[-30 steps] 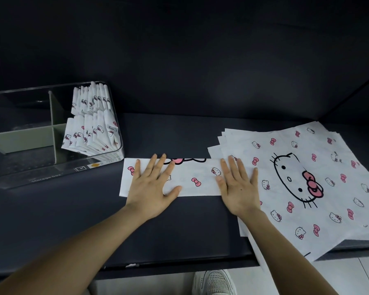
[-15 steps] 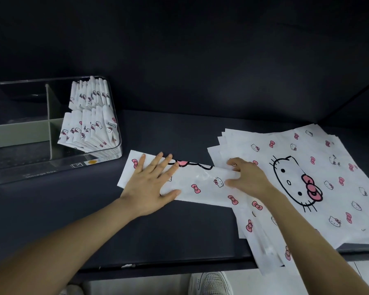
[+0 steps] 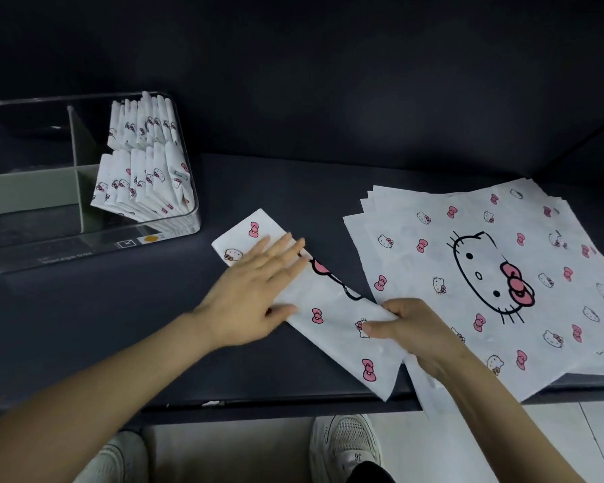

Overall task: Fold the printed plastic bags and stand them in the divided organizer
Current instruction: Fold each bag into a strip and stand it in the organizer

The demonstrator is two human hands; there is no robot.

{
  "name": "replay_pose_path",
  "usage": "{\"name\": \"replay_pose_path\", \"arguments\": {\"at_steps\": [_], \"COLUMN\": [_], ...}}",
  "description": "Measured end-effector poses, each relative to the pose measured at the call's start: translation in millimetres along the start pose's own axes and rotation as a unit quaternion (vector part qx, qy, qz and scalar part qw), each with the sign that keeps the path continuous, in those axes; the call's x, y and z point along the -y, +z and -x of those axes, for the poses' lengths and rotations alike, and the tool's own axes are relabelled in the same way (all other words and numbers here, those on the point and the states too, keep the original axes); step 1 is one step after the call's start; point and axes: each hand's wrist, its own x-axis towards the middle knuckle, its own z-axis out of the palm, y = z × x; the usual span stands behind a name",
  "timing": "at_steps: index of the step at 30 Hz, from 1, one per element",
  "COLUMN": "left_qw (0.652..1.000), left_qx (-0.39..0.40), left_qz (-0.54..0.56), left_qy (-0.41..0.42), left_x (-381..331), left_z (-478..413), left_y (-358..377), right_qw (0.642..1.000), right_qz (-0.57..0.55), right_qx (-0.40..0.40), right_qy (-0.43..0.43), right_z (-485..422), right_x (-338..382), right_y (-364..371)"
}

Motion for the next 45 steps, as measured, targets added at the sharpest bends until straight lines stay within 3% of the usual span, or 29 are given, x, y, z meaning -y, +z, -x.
{"name": "replay_pose_path", "arguments": {"at_steps": [3, 7, 10, 12, 14, 17, 20, 22, 25, 30, 36, 41, 45], "left_qw": [0.993, 0.996, 0.993, 0.987, 0.963, 0.897, 0.827, 0.791, 0.764, 0.747, 0.75, 0.782, 0.794], "left_qx": [0.02, 0.068, 0.043, 0.01, -0.014, 0.026, 0.044, 0.049, 0.04, 0.053, 0.046, 0.047, -0.048], "left_qz": [0.118, 0.056, 0.111, 0.153, 0.228, 0.368, 0.486, 0.532, 0.553, 0.562, 0.552, 0.525, 0.498], "left_qy": [0.011, 0.011, -0.017, -0.05, -0.142, -0.243, -0.28, -0.297, -0.329, -0.352, -0.363, -0.334, -0.346], "left_x": [-35, -43, -45, -50, -53, -55, -53, -50, -44, -38, -42, -42, -52], "left_z": [19, 27, 23, 19, 14, 12, 12, 13, 13, 15, 13, 15, 14], "left_y": [15, 33, 31, 29, 24, 16, 6, 0, -6, -5, -10, -2, -1], "right_qw": [0.998, 0.987, 0.967, 0.946, 0.932, 0.977, 0.986, 0.984, 0.979, 0.956, 0.957, 0.949, 0.932], "right_qz": [-0.049, -0.129, -0.217, -0.293, -0.341, -0.209, -0.1, -0.039, 0.007, 0.01, -0.014, 0.123, 0.218], "right_qx": [0.019, 0.055, 0.1, 0.102, 0.099, 0.043, -0.03, 0.006, 0.026, -0.061, -0.098, -0.149, -0.161], "right_qy": [0.038, 0.073, 0.091, 0.093, 0.074, -0.016, -0.131, -0.176, -0.202, -0.286, -0.273, -0.249, -0.24], "right_z": [5, 3, 5, 5, 8, -1, -5, -8, -15, -20, -28, -39, -43], "right_x": [-4, -2, 8, 20, 35, 40, 37, 32, 21, 12, 5, -2, -1], "right_y": [7, 10, 8, 4, -1, -2, 9, 20, 34, 40, 58, 60, 61]}}
